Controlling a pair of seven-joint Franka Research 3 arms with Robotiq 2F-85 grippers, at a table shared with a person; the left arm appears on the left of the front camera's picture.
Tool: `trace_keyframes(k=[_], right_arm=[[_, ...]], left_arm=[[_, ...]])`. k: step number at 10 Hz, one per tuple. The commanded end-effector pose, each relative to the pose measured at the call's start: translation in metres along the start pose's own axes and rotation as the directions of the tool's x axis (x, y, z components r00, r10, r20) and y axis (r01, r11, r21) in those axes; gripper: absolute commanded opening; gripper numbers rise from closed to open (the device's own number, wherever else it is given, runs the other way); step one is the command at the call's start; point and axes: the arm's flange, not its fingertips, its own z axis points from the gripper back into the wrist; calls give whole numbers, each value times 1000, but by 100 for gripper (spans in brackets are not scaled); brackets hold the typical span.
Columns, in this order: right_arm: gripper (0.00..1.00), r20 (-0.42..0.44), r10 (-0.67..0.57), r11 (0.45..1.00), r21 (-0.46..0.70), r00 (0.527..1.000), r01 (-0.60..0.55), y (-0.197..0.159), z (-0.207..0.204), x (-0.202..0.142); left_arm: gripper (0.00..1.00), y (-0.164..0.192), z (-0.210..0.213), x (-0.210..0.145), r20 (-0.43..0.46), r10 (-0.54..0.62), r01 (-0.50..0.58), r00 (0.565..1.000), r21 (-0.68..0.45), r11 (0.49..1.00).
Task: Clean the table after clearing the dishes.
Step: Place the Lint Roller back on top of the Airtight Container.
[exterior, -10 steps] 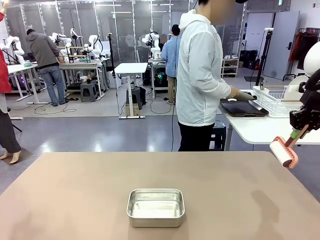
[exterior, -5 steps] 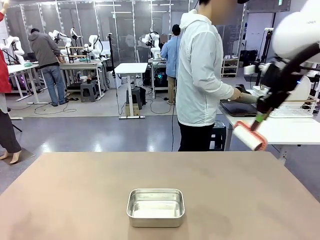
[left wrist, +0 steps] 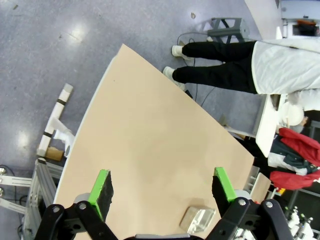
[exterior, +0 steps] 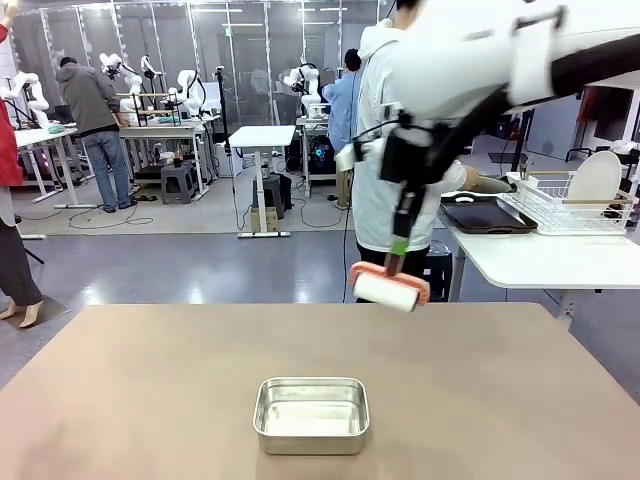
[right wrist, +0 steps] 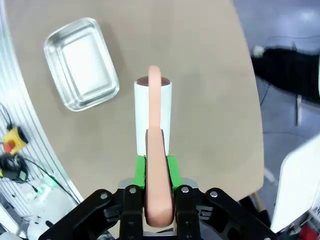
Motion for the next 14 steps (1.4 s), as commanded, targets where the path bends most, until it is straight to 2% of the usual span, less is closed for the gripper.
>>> trace_keyframes(k=[1,2,4,5,6,12,14], right_arm=[[21,-71,134,991,-5,989,-134,-5,-4,43],[21,-87,141,990,40,986,-138,6,-17,62],[21,-114,136,990,34,984,-133,33,-37,90],[21,-140,47,998,-33,989,-52,31,-37,89],[21,-84,168,985,54,982,-164,29,-43,81],[21,-103,150,988,38,983,-146,27,-48,84],[21,-129,215,973,108,968,-202,33,-62,91]], left_arm=[[100,0,2,-6,11,-9,9,1000,1,1000],[100,0,2,-6,11,-9,9,1000,1,1000],[100,0,2,-6,11,-9,9,1000,1,1000],[100,0,2,-6,11,-9,9,1000,1,1000],[100,0,2,-6,11,-9,9,1000,1,1000],[100,0,2,-6,11,-9,9,1000,1,1000],[100,0,2,-6,11,-9,9,1000,1,1000]])
